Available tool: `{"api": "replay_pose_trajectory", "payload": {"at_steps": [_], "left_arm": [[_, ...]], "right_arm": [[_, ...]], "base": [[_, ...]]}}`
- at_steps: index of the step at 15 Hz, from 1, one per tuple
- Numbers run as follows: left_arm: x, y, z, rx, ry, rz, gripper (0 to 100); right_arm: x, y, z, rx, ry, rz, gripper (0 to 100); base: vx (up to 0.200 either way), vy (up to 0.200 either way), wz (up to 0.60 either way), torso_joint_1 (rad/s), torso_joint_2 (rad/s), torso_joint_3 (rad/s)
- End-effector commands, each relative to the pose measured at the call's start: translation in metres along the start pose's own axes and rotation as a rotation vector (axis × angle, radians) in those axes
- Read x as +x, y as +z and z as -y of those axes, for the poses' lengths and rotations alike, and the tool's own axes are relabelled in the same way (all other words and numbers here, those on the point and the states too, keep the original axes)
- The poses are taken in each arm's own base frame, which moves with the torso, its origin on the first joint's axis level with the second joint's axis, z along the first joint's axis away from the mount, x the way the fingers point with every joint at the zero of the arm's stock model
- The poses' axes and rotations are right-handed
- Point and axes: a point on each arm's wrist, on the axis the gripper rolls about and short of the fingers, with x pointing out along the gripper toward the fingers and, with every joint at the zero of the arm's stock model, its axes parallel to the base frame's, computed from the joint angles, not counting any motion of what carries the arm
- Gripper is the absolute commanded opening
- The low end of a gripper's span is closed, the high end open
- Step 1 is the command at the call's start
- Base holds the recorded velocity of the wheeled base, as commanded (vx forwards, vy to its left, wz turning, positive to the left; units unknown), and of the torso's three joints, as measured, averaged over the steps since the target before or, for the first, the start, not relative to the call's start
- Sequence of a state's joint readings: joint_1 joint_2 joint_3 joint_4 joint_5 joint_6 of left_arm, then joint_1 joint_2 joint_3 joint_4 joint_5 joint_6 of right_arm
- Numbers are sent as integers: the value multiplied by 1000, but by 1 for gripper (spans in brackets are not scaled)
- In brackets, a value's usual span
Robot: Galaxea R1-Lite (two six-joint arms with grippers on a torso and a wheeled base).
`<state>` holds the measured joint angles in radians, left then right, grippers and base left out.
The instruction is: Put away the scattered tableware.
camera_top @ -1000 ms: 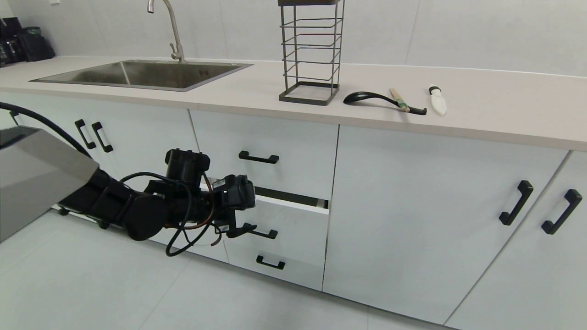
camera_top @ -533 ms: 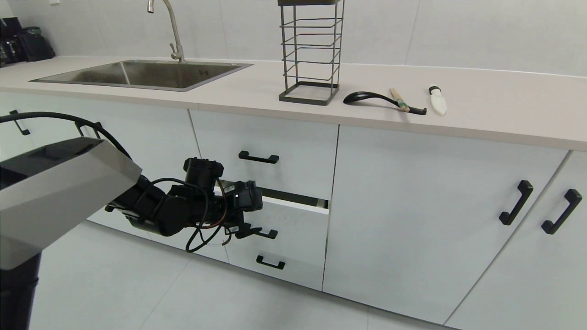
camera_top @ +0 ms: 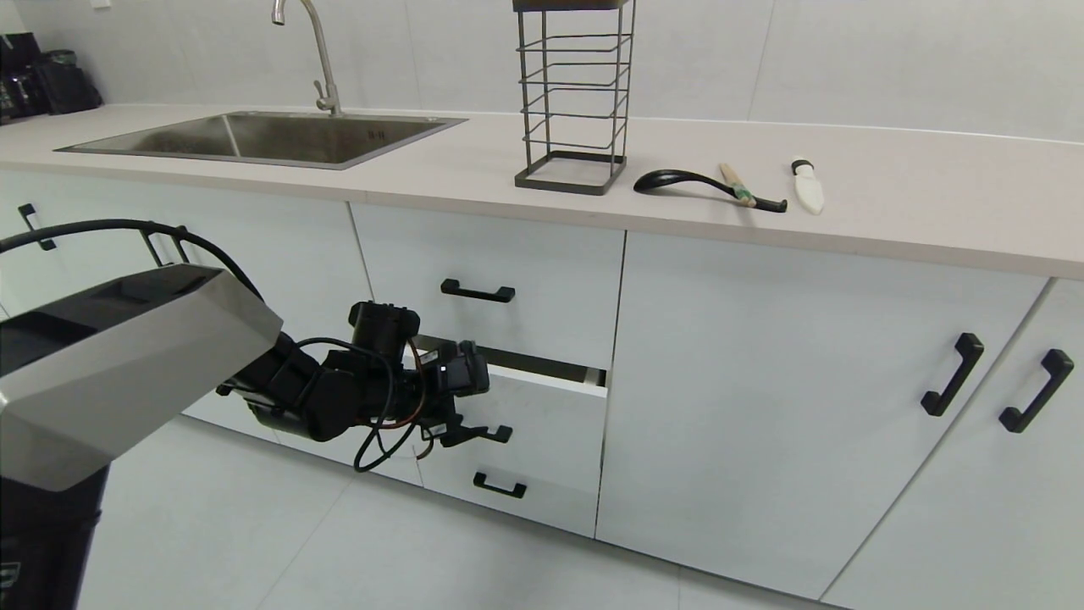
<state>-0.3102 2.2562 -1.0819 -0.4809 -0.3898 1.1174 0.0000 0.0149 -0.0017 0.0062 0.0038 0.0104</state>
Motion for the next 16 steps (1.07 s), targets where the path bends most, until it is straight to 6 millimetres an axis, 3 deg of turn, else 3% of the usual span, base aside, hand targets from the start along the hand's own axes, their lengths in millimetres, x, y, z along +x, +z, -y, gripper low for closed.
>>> {"api": "replay_pose_trajectory", "payload": {"at_steps": [1, 5, 11, 13, 16], "left_arm": [[1, -2, 5, -5, -21, -6, 100], [-18, 3, 18, -9, -55, 0, 100], [-90, 17, 65, -27, -123, -16, 100], [-101, 23, 77, -21, -148, 1, 100], [-104, 26, 77, -11, -140, 9, 100]], "right_arm": [[0, 0, 0, 0, 1, -1, 0], [0, 0, 0, 0, 1, -1, 0], [0, 0, 0, 0, 1, -1, 0], [0, 0, 0, 0, 1, -1, 0], [0, 0, 0, 0, 1, -1, 0]], "base": [[0, 0, 0, 0, 0, 0], [0, 0, 0, 0, 0, 0], [0, 0, 0, 0, 0, 0], [0, 0, 0, 0, 0, 0], [0, 0, 0, 0, 0, 0]]}}
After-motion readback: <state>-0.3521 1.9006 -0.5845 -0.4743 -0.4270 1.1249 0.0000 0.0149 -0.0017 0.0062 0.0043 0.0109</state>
